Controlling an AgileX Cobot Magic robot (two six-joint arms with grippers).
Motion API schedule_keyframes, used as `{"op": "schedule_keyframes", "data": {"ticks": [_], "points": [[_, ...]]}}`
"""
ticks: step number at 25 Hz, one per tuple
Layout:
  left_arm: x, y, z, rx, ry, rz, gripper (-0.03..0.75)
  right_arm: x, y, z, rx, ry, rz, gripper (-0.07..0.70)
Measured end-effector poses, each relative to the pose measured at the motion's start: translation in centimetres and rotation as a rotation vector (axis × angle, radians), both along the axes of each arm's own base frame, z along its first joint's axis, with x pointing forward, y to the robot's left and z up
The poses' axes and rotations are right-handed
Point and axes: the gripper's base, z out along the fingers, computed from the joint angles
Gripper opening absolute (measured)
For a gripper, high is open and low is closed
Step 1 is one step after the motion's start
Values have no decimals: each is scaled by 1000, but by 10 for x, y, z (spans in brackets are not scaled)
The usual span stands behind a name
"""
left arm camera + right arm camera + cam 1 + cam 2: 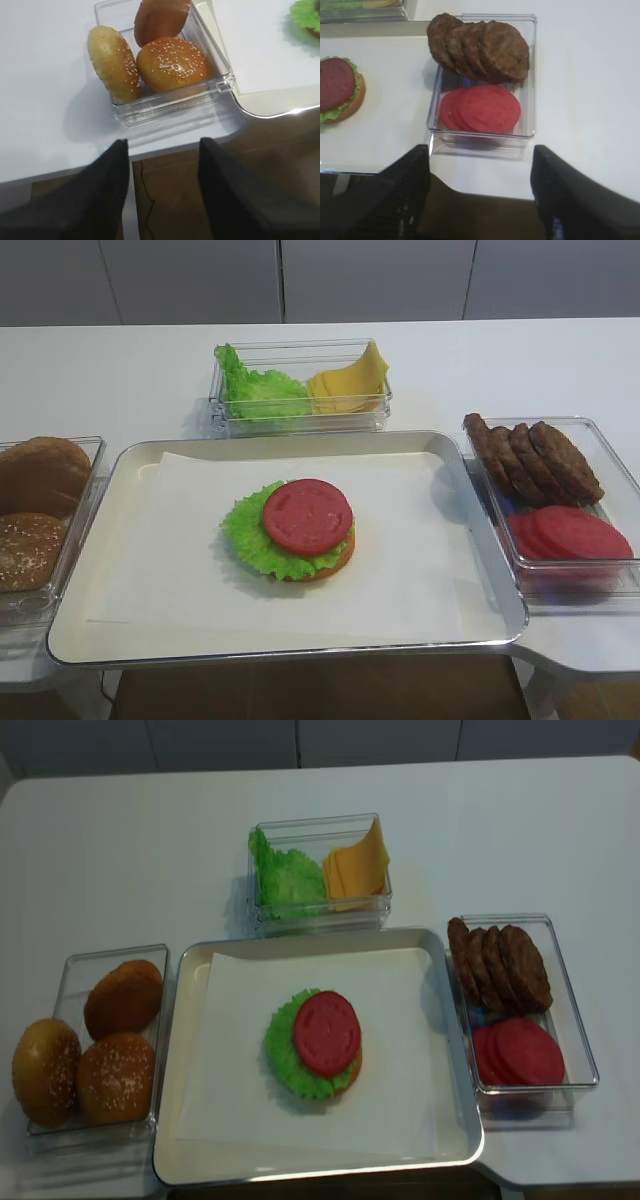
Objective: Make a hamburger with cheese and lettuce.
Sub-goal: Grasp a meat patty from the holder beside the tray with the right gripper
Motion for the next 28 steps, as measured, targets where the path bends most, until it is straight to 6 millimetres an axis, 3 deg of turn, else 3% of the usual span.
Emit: {"op": "schedule_keyframes", "data": {"ticks": [8,12,18,23,28], "points": [[0,0,0,0,0,0,341,62,17,37,117,118,58,493],[0,0,0,0,0,0,341,97,22,44,117,209,71,493],[0,0,0,0,0,0,341,151,28,40,106,397,86,493],[0,0,0,0,0,0,341,196,32,44,115,420,72,493],[0,0,0,0,0,0,341,225,58,33,54,461,103,493]]}}
